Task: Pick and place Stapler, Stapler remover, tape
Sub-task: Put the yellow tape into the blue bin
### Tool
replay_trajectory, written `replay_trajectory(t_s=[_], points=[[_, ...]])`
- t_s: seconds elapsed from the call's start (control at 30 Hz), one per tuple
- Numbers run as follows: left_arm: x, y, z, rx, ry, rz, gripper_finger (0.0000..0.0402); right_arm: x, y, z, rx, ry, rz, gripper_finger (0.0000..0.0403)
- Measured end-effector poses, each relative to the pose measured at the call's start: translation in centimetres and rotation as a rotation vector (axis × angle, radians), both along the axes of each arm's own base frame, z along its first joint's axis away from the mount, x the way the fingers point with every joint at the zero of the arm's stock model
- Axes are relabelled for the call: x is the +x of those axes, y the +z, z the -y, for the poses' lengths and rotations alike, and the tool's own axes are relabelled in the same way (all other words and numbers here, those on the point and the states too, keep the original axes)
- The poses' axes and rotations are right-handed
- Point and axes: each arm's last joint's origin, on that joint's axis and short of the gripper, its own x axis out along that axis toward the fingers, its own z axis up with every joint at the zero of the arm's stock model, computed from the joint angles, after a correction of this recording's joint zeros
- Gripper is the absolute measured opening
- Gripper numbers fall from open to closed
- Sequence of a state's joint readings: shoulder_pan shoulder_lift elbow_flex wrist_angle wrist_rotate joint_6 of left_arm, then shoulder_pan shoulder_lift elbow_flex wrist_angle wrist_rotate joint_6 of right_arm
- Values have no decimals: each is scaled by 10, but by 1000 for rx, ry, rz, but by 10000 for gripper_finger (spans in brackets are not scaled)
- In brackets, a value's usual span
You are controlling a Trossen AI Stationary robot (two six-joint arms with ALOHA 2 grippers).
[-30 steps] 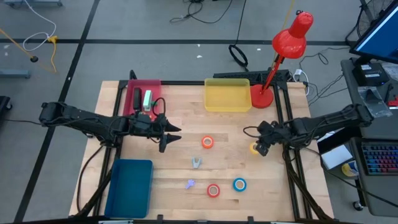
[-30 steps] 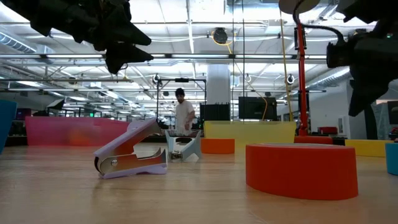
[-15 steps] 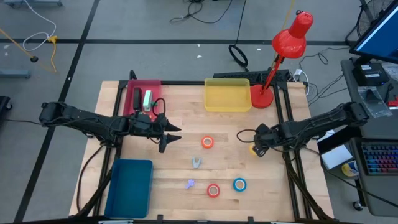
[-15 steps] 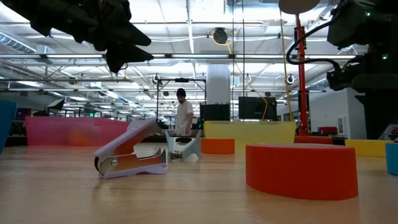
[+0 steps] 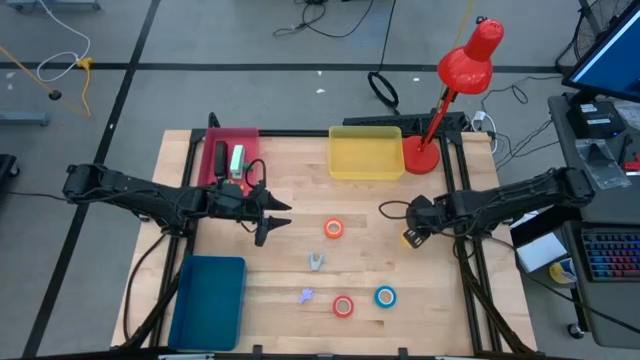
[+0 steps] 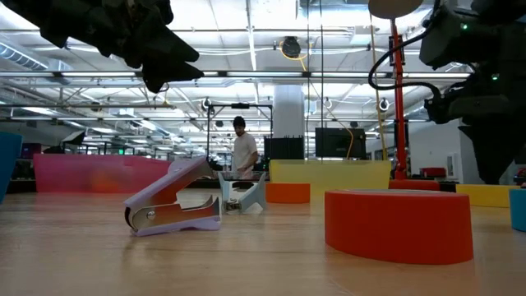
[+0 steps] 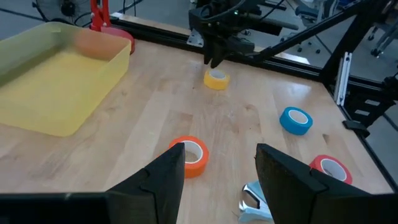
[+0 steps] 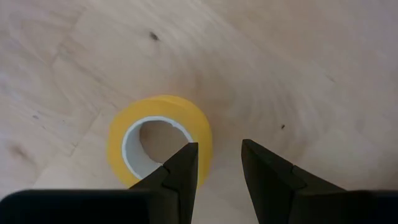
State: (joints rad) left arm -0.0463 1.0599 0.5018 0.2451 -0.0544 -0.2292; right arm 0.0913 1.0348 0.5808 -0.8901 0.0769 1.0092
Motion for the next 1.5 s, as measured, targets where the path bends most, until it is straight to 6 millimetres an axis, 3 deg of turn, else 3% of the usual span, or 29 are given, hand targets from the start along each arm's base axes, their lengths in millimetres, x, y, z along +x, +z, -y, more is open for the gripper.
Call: replay_trajectory(t_s=[0.6,0.9,1.33,1.5], points=[[0,0,0,49,-16,0,195,11,-15,-2,14,27,-75,116],[0,0,0,78,-25,-1,195,-1,-45,-1,9,4,-150,116],[0,0,0,117,-37,-1,196,-1,-45,0,-10,-22,-125,114],[0,0,0,115,-37,-2,195,-2,-45,1,-25,-27,-126,88]])
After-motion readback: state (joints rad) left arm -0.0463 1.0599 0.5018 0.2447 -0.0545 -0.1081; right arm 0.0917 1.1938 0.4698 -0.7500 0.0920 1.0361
